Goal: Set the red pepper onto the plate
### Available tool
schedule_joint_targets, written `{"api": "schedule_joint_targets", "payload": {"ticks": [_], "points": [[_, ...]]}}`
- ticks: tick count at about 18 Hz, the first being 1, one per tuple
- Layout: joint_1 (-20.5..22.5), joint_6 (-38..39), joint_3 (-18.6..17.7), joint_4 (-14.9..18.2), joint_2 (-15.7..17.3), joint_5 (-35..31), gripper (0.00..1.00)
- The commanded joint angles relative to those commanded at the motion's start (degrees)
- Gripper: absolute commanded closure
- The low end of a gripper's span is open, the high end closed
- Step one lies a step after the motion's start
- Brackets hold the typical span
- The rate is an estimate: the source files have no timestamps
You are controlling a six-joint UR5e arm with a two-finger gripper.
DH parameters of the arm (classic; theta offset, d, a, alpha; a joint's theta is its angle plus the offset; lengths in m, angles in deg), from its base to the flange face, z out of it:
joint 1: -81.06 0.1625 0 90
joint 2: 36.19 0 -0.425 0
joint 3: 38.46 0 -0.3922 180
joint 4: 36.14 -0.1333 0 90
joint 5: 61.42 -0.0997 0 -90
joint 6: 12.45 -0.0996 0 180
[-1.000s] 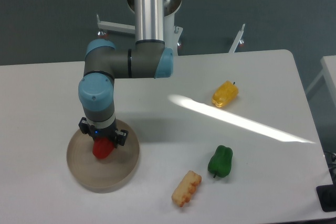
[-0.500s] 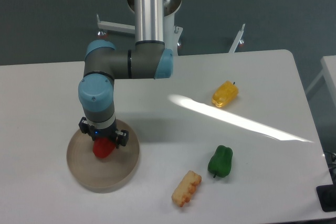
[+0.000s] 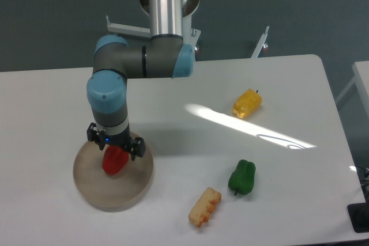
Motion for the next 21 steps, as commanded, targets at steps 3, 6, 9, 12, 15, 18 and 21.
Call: {"api": "schedule_joint_targets", "payload": {"ticks": [3, 6, 9, 12, 15, 18, 21], "points": [[4.48, -7.91, 0.0, 1.66, 2.29, -0.18, 0.0], [8.53, -15.82, 0.0, 2.64, 3.08, -0.26, 0.0], [12.83, -22.93, 0.53, 2.64, 3.61, -0.53, 0.0], [15.03, -29.88, 0.62, 2.46, 3.26, -2.28, 0.0], [15.66, -33.51, 0.7, 1.59, 2.91, -2.64, 0.0], [17.15, -36.74, 1.23, 1.58, 2.82, -2.64, 0.0], [17.85, -38.95, 1.05, 1.5, 2.82, -2.72, 0.0]]}}
